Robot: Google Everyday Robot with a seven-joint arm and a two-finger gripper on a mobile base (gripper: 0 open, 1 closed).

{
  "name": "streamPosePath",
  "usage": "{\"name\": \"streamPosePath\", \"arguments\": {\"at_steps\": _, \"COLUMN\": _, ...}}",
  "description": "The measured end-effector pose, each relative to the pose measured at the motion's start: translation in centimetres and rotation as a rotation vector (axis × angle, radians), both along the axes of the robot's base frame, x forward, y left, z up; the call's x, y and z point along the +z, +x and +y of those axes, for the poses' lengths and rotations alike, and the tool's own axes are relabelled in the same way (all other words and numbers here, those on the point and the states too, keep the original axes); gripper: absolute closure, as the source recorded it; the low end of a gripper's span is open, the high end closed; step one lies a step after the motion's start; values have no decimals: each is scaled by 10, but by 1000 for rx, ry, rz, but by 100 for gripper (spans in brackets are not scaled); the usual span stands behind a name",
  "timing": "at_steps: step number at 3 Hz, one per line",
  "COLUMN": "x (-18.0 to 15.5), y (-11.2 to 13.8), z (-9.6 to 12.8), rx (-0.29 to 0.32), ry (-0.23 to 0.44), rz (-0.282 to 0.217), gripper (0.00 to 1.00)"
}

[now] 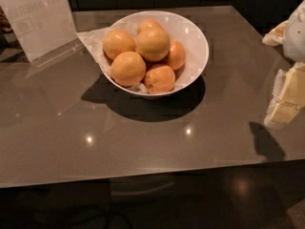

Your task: Pick orange from white bowl

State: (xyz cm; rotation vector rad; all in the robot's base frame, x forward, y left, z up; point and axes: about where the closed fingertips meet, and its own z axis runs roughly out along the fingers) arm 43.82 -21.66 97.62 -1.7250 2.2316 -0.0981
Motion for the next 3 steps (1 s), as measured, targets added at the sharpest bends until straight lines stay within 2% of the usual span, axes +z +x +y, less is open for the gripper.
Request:
{"name": "streamPosePath", "arguments": {"at_steps": 1, "x": 2, "y": 2, "z": 2, "rx": 6, "ry": 4, "rz": -6, "gripper": 0}}
{"name": "streamPosePath", "arguments": {"at_steps": 2, "x": 10, "y": 19, "z": 34, "rx": 123, "ry": 58, "rz": -8, "gripper": 0}}
{"name": "streamPosePath", "arguments": {"at_steps": 3, "x": 16, "y": 46, "z": 82, "rx": 270, "ry": 125, "rz": 1, "gripper": 0}}
